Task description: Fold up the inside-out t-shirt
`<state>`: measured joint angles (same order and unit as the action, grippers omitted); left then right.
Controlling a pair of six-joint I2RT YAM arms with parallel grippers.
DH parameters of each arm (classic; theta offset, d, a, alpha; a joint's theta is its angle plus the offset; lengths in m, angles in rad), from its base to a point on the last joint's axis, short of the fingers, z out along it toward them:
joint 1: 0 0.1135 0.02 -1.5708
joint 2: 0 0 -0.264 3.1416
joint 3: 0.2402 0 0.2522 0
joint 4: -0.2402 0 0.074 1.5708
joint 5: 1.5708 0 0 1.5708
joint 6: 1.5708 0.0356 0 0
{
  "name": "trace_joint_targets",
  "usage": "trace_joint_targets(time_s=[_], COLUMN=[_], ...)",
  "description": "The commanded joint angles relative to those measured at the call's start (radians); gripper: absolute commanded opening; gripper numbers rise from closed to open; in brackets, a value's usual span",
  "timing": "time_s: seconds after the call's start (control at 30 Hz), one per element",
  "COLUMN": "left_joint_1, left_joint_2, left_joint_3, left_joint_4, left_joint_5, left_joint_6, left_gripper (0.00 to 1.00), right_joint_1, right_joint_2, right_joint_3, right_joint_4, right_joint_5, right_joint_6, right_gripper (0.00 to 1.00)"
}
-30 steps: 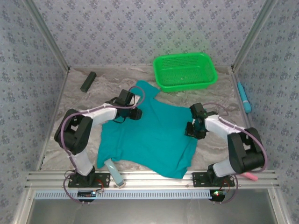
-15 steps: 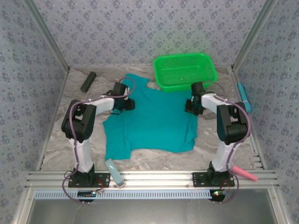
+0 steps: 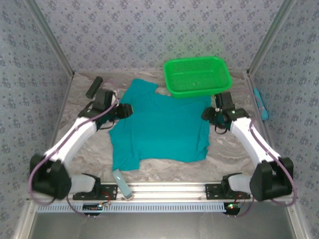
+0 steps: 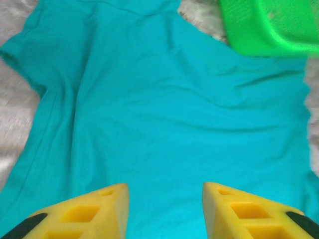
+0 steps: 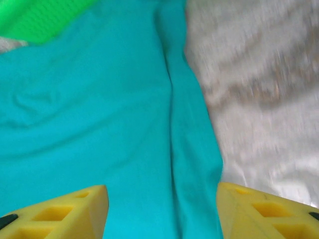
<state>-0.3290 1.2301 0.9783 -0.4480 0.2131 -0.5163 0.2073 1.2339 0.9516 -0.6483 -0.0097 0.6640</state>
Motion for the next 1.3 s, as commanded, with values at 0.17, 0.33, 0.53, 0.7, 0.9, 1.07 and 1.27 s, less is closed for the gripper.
trace_joint_targets(time_s=[0.17, 0.33, 0.53, 0.7, 0.9, 1.07, 1.27], left_joint_1=[-0.005, -0.005, -0.005, -0.008, -0.01, -0.01, -0.041], left_joint_2=[-0.286, -0.28, -0.189, -0.134, -0.106, -0.127, -0.104], left_joint_3=[-0.306, -0.39, -0.409, -0.425, -0.425, -0.43, -0.492], left_joint_4=[-0.427, -0.412, -0.338, -0.295, -0.44, -0.529, -0.332], left_joint_5=[0.1, 0.06, 0.036, 0.027, -0.113, -0.183, -0.044], left_joint_6=[-0.275, -0.349, -0.392, -0.418, -0.438, -0.473, -0.483], left_gripper=[0.68, 0.67, 0.6, 0.52, 0.51, 0.6, 0.48], right_joint_1=[0.248, 0.404, 0.403, 0.335, 0.273, 0.251, 0.235], right_joint_2=[-0.222, -0.193, -0.135, -0.109, -0.107, -0.103, -0.09], right_joint_3=[-0.294, -0.338, -0.423, -0.47, -0.477, -0.478, -0.473], right_joint_4=[-0.142, -0.081, 0.027, 0.093, 0.098, 0.096, 0.097], right_joint_5=[-0.156, -0.165, -0.113, -0.089, -0.071, -0.065, -0.06], right_joint_6=[0.548, 0.67, 0.722, 0.733, 0.711, 0.697, 0.679], right_gripper=[0.62, 0.62, 0.58, 0.49, 0.36, 0.37, 0.35])
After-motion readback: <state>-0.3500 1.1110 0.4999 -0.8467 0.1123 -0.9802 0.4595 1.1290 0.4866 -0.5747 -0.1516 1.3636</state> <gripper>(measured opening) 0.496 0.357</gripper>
